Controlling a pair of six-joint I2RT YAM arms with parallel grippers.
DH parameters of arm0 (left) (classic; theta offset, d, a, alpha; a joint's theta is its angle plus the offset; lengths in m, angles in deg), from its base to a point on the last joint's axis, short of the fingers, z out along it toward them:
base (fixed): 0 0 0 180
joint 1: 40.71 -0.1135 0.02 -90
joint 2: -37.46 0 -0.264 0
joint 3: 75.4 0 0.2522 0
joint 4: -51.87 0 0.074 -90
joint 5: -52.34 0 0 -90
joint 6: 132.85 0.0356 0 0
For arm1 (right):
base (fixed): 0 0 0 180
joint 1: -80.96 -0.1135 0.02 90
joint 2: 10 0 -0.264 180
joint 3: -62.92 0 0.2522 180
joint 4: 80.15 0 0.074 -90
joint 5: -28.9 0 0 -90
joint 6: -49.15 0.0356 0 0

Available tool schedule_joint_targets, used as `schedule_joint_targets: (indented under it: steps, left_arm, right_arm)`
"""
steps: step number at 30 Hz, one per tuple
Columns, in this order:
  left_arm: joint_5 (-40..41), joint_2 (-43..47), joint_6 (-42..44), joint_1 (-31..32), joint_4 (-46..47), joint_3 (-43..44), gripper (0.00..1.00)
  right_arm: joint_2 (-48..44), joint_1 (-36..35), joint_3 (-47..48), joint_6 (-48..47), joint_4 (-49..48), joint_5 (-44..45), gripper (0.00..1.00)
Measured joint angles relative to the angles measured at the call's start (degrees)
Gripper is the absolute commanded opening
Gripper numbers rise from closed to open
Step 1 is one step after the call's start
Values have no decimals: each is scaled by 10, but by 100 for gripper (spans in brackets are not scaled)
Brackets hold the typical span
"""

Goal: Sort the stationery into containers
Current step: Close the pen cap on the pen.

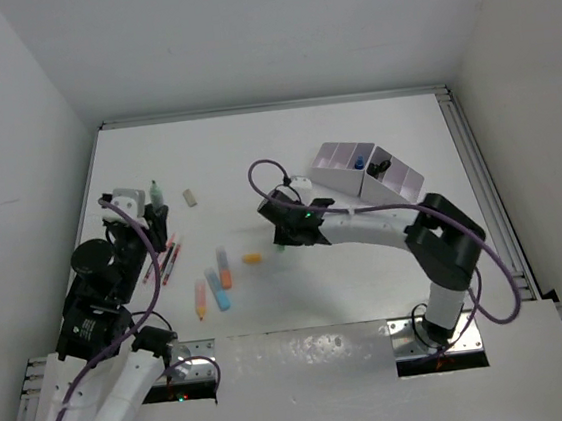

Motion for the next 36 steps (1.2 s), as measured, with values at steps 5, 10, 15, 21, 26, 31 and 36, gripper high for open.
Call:
schedule_joint_targets:
  steps: [5, 10, 15, 21, 26, 31, 36]
  left_arm:
    - [-225, 19, -6, 0, 33, -33, 0]
    - [-375, -48, -28, 0, 106, -38, 0]
    - [-455, -134, -49, 6, 188, -34, 0]
    - [-522, -248, -73, 21, 270, 6, 0]
    - [-573, -304, -102, 18, 327, 20, 0]
    - [-606, -312, -149, 12, 399, 18, 0]
    - [-611, -303, -215, 18, 493, -11, 0]
  right_arm:
    - [-122, 33, 2, -221, -101, -36, 0]
    - [-182, 101, 69, -374, -151, -169, 0]
    - [-209, 163, 116, -458, -207, -341, 0]
    - [-235, 202, 106, -468, -324, -522, 0]
    - [-245, 224, 51, -374, -518, -620, 0]
    - [-220, 227, 37, -278, -659, -664, 0]
    - [-190, 224, 33, -214, -730, -681, 0]
